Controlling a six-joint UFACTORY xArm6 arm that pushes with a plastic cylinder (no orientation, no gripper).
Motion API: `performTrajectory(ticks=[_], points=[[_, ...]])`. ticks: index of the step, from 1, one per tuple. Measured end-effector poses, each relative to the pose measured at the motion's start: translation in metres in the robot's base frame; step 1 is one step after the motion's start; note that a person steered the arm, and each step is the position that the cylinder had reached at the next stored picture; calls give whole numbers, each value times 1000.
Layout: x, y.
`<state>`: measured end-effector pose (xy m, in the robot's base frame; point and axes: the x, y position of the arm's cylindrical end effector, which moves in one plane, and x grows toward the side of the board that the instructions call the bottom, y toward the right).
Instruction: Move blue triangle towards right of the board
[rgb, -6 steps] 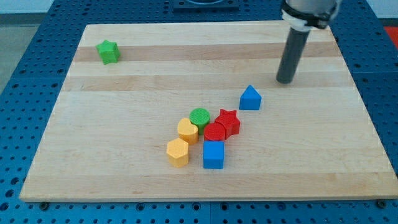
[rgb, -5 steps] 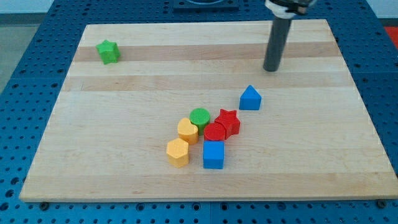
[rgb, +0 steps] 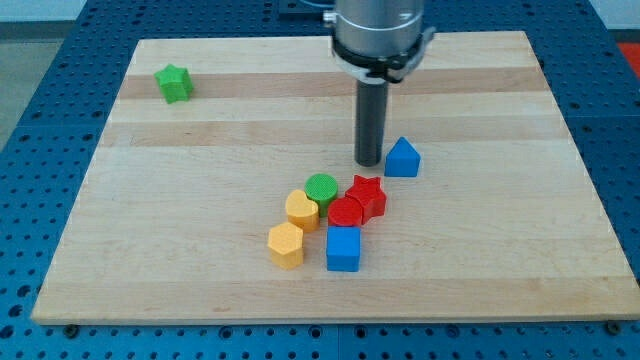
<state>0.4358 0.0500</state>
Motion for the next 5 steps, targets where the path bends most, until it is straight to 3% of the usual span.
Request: performTrajectory(ticks=[5], points=[[43, 74]])
